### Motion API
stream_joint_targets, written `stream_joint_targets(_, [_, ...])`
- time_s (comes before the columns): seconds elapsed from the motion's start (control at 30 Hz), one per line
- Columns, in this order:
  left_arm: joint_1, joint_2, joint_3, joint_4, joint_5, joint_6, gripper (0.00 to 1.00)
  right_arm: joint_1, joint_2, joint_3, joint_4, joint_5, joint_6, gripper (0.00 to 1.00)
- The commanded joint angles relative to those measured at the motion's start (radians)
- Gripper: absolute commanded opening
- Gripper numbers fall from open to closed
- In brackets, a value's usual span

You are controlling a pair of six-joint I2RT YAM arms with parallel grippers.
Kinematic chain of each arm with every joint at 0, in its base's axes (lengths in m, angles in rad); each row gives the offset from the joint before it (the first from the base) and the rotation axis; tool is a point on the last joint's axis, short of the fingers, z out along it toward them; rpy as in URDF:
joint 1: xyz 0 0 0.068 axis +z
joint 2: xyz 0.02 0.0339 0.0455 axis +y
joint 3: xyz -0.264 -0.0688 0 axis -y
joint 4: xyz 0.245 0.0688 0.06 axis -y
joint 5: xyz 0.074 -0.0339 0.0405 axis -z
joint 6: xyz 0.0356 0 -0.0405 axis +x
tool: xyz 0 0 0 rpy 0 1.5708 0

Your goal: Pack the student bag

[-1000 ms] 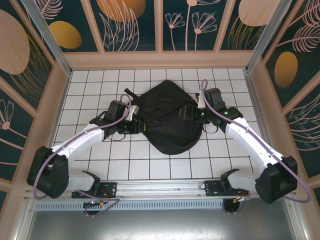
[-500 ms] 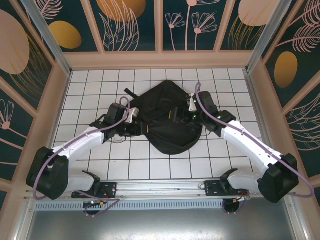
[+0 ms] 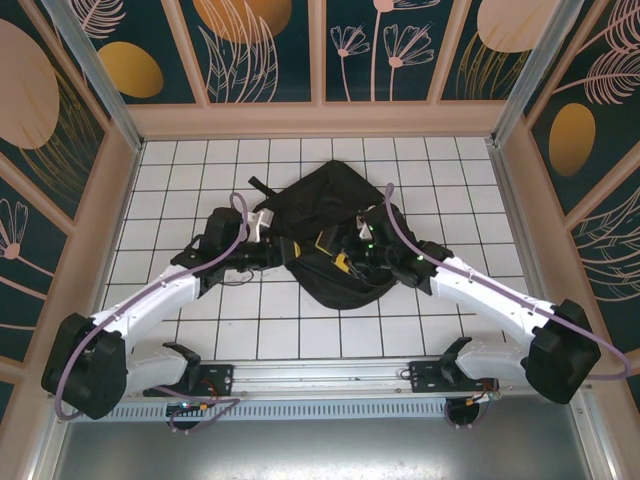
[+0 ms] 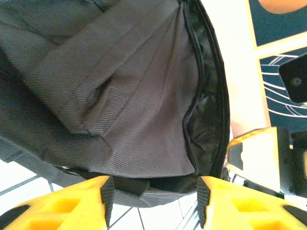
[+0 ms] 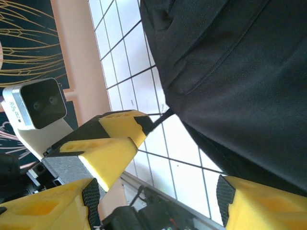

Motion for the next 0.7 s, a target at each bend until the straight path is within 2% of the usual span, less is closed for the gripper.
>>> stream_joint_targets(0.0, [-0.001,-0.06,0.025,-0.08,-0.096,0.05,0.51,0.013,0.03,-0.012,0.067,0.026,0.123,0.68])
stream_joint_targets(0.1, [0.007,-0.126,0.056,-0.147,-0.182,0.072,0.5,0.014,0.047,-0.003,0.091,0.032,0.172,0.68])
stream_joint_targets(0.27, [0.015,-0.217,0.139,-0.291,-0.49,0.091,0.53,0.047,0.138,0.117,-0.035,0.051,0.217,0.63])
stream_joint_targets(0.37, [0.021,-0.225,0.171,-0.32,-0.608,0.101,0.54,0.095,0.191,0.154,-0.036,0.052,0.278,0.61])
stream_joint_targets(0.67, [0.042,-0.162,0.211,-0.308,-0.701,0.172,0.56,0.196,0.279,0.196,-0.007,0.115,0.427,0.66])
